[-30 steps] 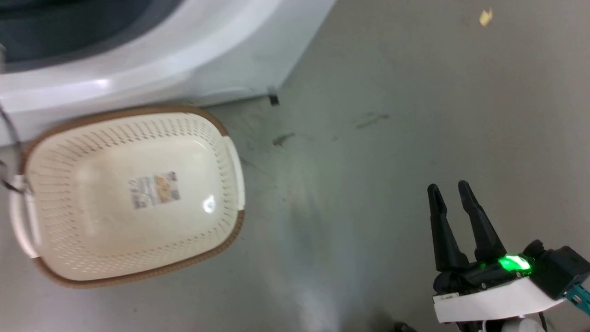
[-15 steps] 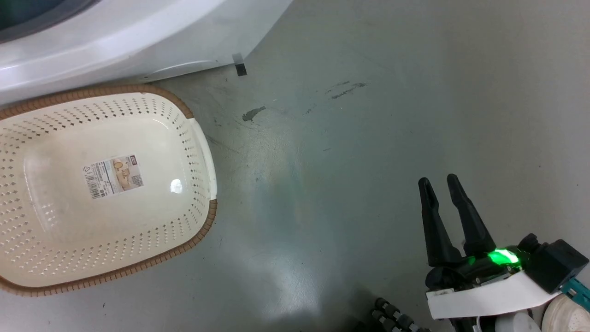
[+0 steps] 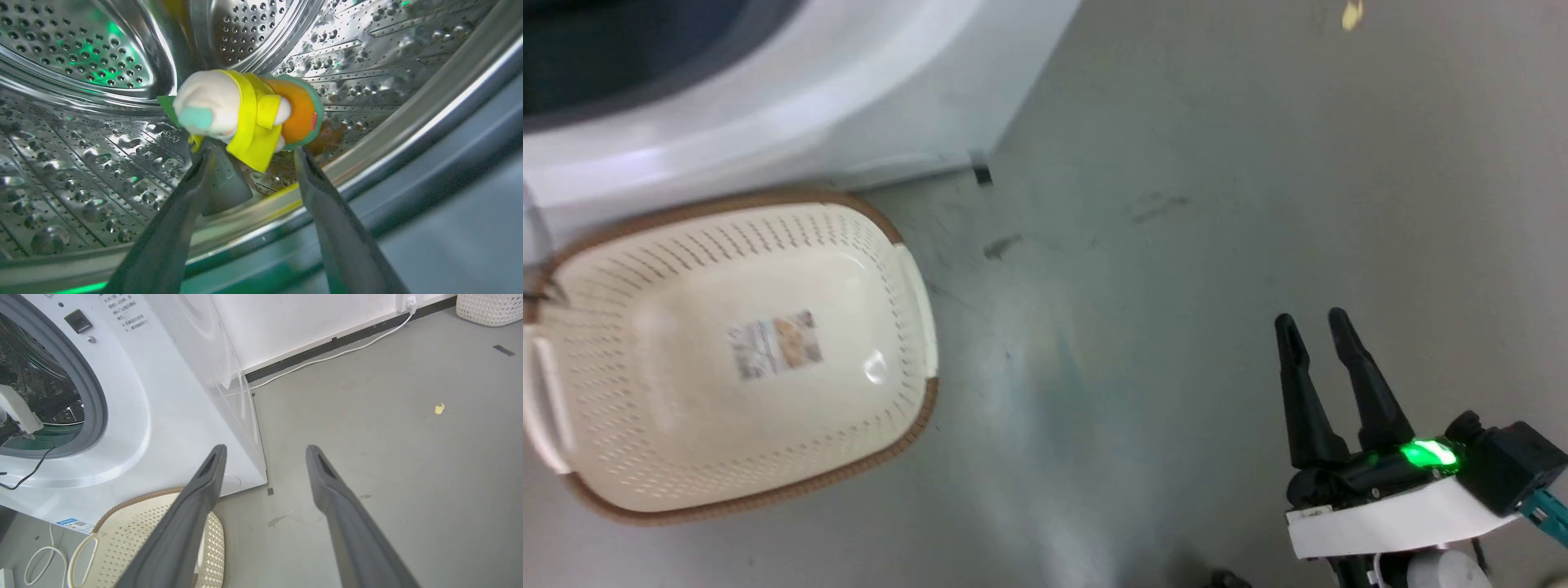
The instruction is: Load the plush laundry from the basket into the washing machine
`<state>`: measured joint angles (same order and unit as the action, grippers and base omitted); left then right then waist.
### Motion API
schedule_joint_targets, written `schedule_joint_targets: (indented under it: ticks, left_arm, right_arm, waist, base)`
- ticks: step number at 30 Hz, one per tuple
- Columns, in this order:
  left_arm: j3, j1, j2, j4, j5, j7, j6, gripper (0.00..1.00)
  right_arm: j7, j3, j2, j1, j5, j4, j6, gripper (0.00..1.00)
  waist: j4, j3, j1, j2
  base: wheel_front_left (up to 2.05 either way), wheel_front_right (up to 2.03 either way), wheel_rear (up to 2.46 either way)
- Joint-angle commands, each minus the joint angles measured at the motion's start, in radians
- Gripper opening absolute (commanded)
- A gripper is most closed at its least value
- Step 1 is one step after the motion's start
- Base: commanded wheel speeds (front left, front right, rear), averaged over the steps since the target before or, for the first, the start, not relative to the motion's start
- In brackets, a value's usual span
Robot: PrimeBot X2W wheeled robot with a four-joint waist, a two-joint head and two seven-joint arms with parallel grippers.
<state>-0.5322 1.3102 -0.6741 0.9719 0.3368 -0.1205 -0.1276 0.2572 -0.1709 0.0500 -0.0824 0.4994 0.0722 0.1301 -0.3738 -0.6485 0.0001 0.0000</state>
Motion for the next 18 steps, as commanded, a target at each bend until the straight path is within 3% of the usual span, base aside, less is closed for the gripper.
schedule_joint_targets:
  ticks: [1, 10, 18]
  left_arm:
    - [-0.006, -0.031, 0.018, 0.012, 0.012, -0.022, -0.003, 1.00]
    - [0.028, -0.253, 0.188, 0.040, 0.122, -0.138, -0.001, 1.00]
    - [0.174, -0.595, 0.291, -0.296, 0.143, -0.141, 0.053, 1.00]
  right_arm:
    - [0.005, 0.008, 0.000, 0.005, -0.013, -0.005, 0.001, 1.00]
    - [0.005, 0.056, 0.000, 0.057, -0.116, -0.046, 0.001, 1.00]
    - [0.005, 0.070, 0.000, 0.101, -0.217, -0.066, 0.001, 1.00]
  waist:
    - [0.039, 0.066, -0.0001, 0.0000]
    - [0.160, 0.316, -0.0001, 0.0000]
    - [0.263, 0.497, -0.0001, 0.0000]
  base:
    - [0.00, 0.00, 0.00]
    - [0.00, 0.00, 0.00]
    - [0.00, 0.00, 0.00]
